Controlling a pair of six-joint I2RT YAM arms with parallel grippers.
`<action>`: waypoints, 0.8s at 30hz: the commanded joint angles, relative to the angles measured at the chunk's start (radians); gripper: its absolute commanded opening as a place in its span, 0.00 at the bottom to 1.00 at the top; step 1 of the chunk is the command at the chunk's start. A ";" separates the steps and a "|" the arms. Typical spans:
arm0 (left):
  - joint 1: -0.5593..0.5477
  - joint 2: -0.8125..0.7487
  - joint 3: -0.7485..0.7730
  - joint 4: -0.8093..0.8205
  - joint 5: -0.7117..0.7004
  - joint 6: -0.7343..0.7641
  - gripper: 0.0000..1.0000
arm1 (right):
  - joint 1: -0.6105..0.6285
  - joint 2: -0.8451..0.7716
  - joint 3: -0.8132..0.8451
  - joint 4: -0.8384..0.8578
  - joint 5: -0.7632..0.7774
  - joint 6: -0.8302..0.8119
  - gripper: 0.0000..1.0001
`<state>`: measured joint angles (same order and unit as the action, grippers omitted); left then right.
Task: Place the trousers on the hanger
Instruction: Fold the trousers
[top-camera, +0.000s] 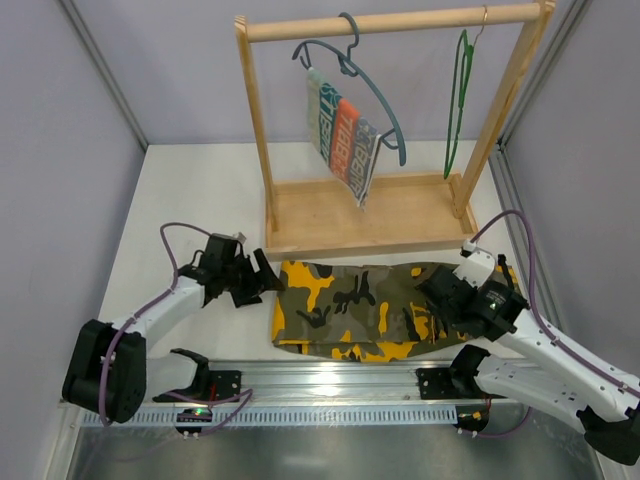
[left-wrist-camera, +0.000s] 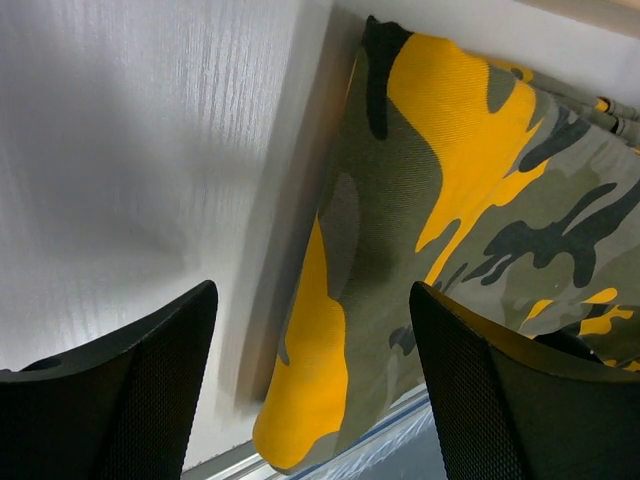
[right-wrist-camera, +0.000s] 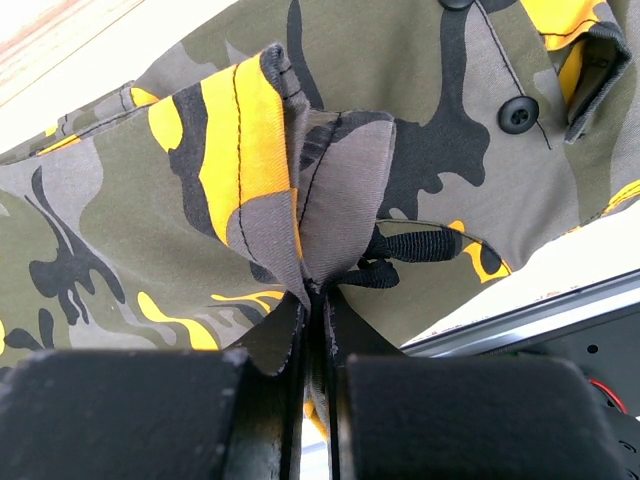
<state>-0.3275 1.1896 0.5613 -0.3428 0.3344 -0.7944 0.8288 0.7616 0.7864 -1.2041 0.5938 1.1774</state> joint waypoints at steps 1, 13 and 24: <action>-0.021 0.030 -0.041 0.143 0.043 -0.060 0.78 | -0.005 0.002 0.010 -0.003 0.060 0.005 0.04; -0.030 0.212 0.123 -0.052 -0.056 -0.039 0.00 | -0.003 -0.018 -0.073 0.368 -0.180 -0.297 0.04; 0.183 0.160 0.276 -0.470 -0.451 -0.019 0.00 | 0.035 0.238 -0.116 0.663 -0.293 -0.231 0.04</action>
<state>-0.2020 1.3949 0.7914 -0.6586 0.0708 -0.8341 0.8391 0.9546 0.6704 -0.6865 0.3405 0.9211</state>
